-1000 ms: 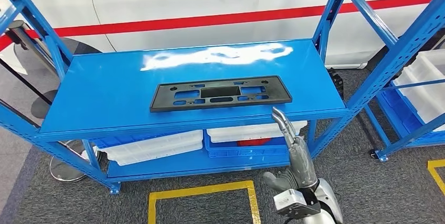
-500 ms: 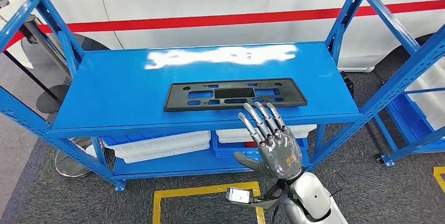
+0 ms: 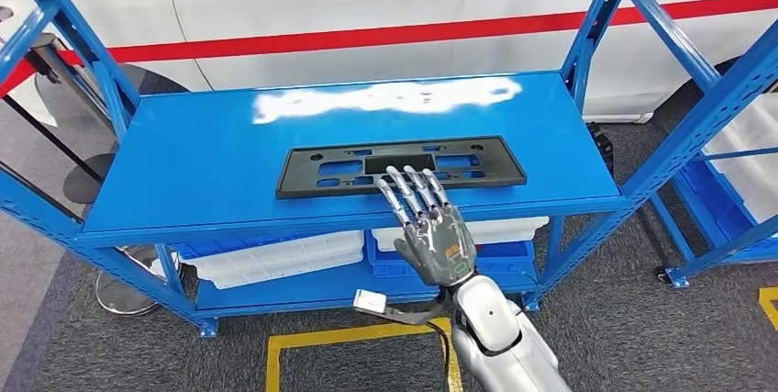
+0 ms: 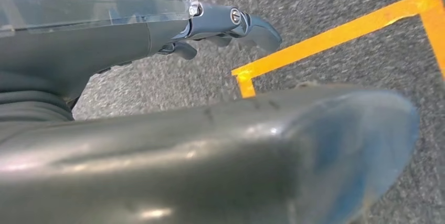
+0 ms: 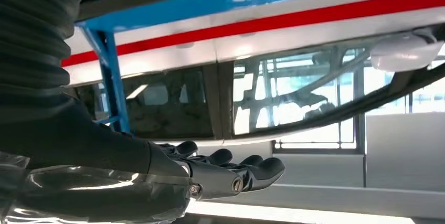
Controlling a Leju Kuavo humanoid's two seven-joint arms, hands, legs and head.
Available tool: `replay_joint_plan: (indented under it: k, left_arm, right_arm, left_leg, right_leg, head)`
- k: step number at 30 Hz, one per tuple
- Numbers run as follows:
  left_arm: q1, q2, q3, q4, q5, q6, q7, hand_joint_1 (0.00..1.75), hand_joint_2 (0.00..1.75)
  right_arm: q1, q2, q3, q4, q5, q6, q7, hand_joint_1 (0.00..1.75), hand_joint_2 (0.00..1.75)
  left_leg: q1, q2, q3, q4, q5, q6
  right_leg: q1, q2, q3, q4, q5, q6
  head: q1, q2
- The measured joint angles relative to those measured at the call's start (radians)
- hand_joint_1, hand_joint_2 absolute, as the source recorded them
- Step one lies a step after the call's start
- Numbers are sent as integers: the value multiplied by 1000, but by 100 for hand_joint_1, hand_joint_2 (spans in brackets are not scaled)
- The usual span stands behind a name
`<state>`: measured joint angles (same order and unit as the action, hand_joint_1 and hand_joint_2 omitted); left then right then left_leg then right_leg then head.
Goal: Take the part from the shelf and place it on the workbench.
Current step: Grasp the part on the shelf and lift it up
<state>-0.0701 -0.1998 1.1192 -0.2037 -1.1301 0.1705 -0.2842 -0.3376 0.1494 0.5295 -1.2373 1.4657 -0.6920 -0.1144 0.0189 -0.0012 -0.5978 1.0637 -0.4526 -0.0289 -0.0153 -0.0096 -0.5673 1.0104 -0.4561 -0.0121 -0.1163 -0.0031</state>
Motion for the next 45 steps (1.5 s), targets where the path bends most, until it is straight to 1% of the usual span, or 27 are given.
replay_joint_plan:
  k: [1,4,6,7,9,10,11,12,14,16,18,21,24,25,26,27,28,29,31,32,36,38,40,41,42,43,45]
  left_arm:
    - [-2,0,0,0,1,0,0,0,0]
    - [-4,0,0,0,7,2,2,0,0]
    - [-5,0,1,0,12,6,4,0,0]
    - [-5,0,1,0,15,8,5,0,0]
    - [-5,-1,2,0,20,15,9,0,0]
    - [-5,-1,4,0,21,18,11,0,0]
    - [-4,-1,5,0,22,21,13,0,0]
    - [-4,-2,6,0,23,23,15,0,0]
    - [-4,-4,8,0,28,30,16,0,0]
    - [-5,-9,13,0,35,37,18,0,0]
    - [-6,-12,19,0,39,42,19,0,0]
    - [-5,-14,27,0,42,45,18,0,0]
    - [-4,-14,31,0,41,41,14,0,0]
    - [-3,-14,32,0,40,38,13,0,0]
    - [-2,-13,32,0,38,34,13,0,0]
    - [0,-13,32,0,34,30,12,0,0]
    - [1,-11,32,0,30,25,12,0,0]
    - [2,-10,32,0,25,20,11,0,0]
    - [1,-8,32,0,16,11,11,0,0]
    - [1,-8,32,0,12,8,10,0,0]
    - [5,-6,30,0,-2,0,10,0,0]
    - [4,-6,29,0,-7,-3,10,0,0]
    - [4,-4,25,0,-14,-11,9,0,0]
    - [5,-3,24,0,-18,-15,9,0,0]
    - [6,-2,22,0,-21,-19,9,0,0]
    - [7,-1,21,0,-24,-22,9,0,0]
    - [6,0,19,0,-30,-28,8,0,0]
  right_arm:
    - [-21,12,9,39,-4,0,5,0,175]
    - [-75,45,32,146,-20,1,9,0,175]
    - [-107,66,43,211,-37,0,8,0,175]
    - [-122,74,47,241,-47,0,7,0,175]
    - [-148,88,54,302,-68,0,0,0,175]
    - [-157,93,56,330,-77,0,-3,0,175]
    - [-166,98,58,356,-88,-1,-7,0,175]
    - [-174,103,59,375,-99,-1,-12,0,175]
    - [-199,115,61,411,-127,-1,-27,0,175]
    - [-233,126,61,444,-156,-2,-40,0,175]
    - [-261,132,61,472,-177,-2,-47,0,175]
    - [-290,141,61,500,-191,-3,-42,0,175]
    - [-302,146,55,511,-179,2,-5,0,175]
    - [-301,144,49,511,-170,8,8,0,175]
    - [-296,141,42,507,-160,16,20,0,175]
    - [-290,138,32,500,-149,25,32,0,175]
    - [-283,134,21,488,-137,35,46,0,175]
    - [-277,128,9,471,-125,46,59,0,175]
    - [-266,114,-18,434,-104,70,79,0,175]
    - [-261,105,-32,414,-94,81,85,0,175]
    - [-227,76,-84,341,-63,112,91,0,175]
    - [-211,65,-107,313,-49,121,92,0,175]
    - [-189,51,-131,290,-37,128,97,0,175]
    - [-176,45,-142,281,-31,132,99,0,175]
    - [-164,39,-152,271,-27,135,101,0,175]
    - [-155,35,-160,262,-24,137,103,0,175]
    - [-146,29,-175,243,-17,139,105,0,175]
  left_leg:
    - [-2,0,16,-35,9,5]
    - [-6,-5,18,-49,11,28]
    - [-5,-5,19,-54,15,42]
    - [-4,-5,20,-55,16,47]
    - [-7,-5,19,-55,15,54]
    - [-9,-6,19,-54,14,55]
    - [-11,-8,20,-53,13,56]
    - [-13,-9,21,-53,12,57]
    - [-17,-12,25,-52,10,56]
    - [-22,-13,25,-51,7,50]
    - [-22,-13,23,-52,6,41]
    - [-21,-10,16,-32,-12,25]
    - [-13,-7,-62,134,-96,10]
    - [-10,-6,-93,194,-116,5]
    - [-7,-6,-112,225,-118,1]
    - [-4,-5,-111,217,-100,-2]
    - [-1,-4,-91,170,-65,-4]
    - [2,-3,-59,98,-26,-5]
    - [1,-1,-4,-18,16,0]
    - [0,-2,7,-42,19,5]
    - [-3,-4,11,-51,19,33]
    - [-1,-3,14,-56,21,44]
    - [-2,-4,14,-56,19,50]
    - [-3,-5,14,-56,18,51]
    - [-4,-6,15,-55,17,52]
    - [-6,-7,17,-55,16,51]
    - [-9,-8,21,-53,12,49]
  right_leg:
    - [1,1,-1,2,-1,6]
    - [0,1,-3,3,-2,23]
    - [-3,1,-18,38,-27,32]
    - [-5,2,-39,82,-52,35]
    - [-5,4,-110,225,-113,37]
    - [-4,4,-139,279,-127,37]
    - [-4,5,-156,304,-124,34]
    - [-2,5,-149,279,-98,30]
    - [5,7,-94,147,-24,13]
    - [13,7,-46,36,17,-1]
    - [18,7,-37,12,18,-4]
    - [10,6,-28,-6,26,-10]
    - [5,3,-22,-14,27,-17]
    - [6,2,-21,-13,26,-17]
    - [6,2,-21,-13,25,-17]
    - [5,2,-19,-12,23,-16]
    - [4,3,-17,-10,20,-13]
    - [3,4,-14,-7,16,-9]
    - [6,5,-13,0,9,1]
    - [8,5,-14,2,7,7]
    - [4,5,-19,16,-6,28]
    - [1,7,-56,97,-53,36]
    - [2,7,-127,235,-110,41]
    - [2,7,-153,282,-120,41]
    - [2,8,-164,293,-111,40]
    - [2,8,-152,260,-83,37]
    - [5,8,-89,119,-12,26]
  head:
    - [0,0]
    - [0,0]
    - [0,0]
    - [0,0]
    - [0,0]
    - [0,0]
    - [0,0]
    - [0,0]
    - [0,0]
    - [0,0]
    - [0,0]
    - [0,0]
    - [0,0]
    - [0,0]
    - [0,0]
    - [0,0]
    - [0,0]
    - [0,0]
    - [0,0]
    - [0,0]
    - [0,0]
    - [0,0]
    - [0,0]
    - [0,0]
    - [0,0]
    - [0,0]
    - [0,0]
